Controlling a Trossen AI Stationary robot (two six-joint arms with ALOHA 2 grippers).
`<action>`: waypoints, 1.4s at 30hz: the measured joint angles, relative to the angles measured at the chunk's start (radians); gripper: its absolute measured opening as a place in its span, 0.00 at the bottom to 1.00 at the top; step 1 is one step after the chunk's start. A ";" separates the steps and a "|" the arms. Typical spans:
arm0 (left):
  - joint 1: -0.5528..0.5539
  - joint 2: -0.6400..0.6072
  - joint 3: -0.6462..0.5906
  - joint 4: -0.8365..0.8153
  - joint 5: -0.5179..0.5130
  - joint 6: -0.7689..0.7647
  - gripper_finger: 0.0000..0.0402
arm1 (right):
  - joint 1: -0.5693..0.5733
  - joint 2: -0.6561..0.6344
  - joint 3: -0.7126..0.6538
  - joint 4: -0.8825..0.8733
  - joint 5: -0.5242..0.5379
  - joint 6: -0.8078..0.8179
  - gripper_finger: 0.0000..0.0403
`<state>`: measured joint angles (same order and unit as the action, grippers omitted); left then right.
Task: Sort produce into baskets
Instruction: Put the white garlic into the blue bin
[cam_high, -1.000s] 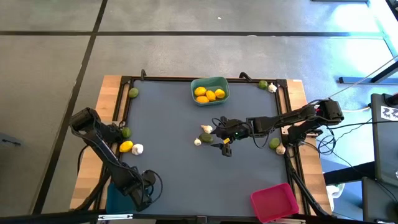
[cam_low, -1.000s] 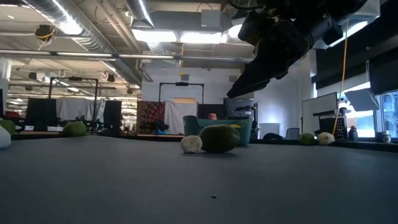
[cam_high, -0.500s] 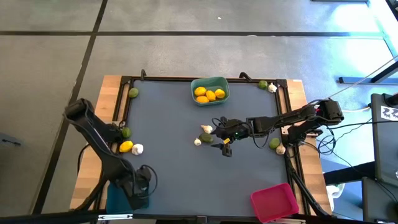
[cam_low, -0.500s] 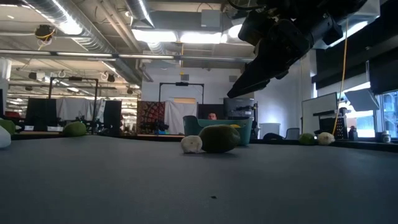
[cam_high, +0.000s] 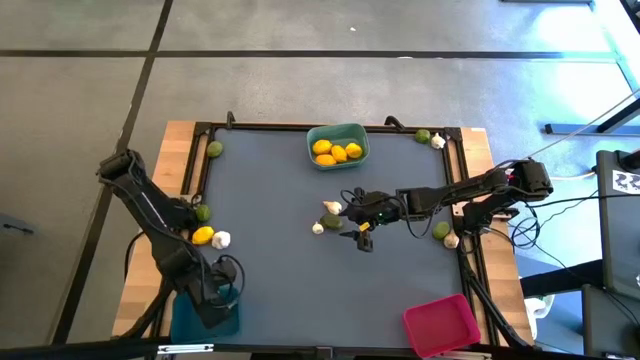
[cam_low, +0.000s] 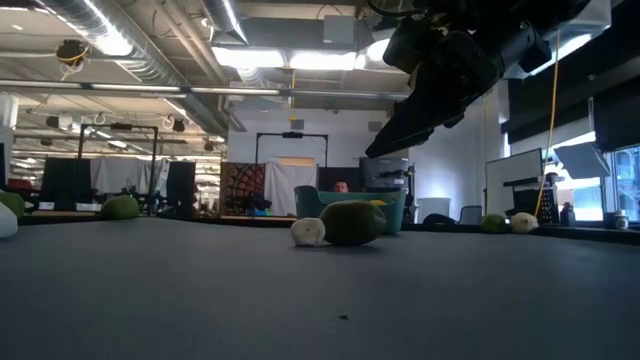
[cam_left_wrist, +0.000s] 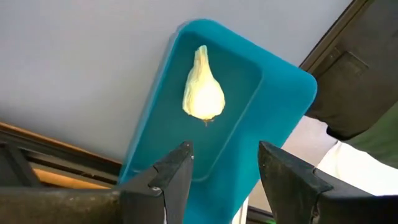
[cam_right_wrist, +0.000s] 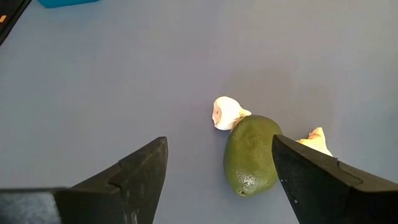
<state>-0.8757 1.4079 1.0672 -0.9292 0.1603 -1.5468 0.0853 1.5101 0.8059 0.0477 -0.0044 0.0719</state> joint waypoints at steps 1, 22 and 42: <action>0.000 -0.006 0.000 -0.009 0.000 0.000 0.44 | 0.000 0.000 0.000 0.000 0.000 0.000 0.71; 0.142 -0.054 0.000 -0.063 -0.058 0.205 0.44 | 0.000 0.000 0.000 -0.001 0.000 0.000 0.71; 0.404 -0.054 0.000 -0.246 -0.175 0.529 0.44 | 0.000 0.000 0.000 -0.004 0.000 -0.002 0.71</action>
<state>-0.4712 1.3537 1.0672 -1.1756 -0.0150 -1.0176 0.0852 1.5101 0.8059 0.0441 -0.0041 0.0700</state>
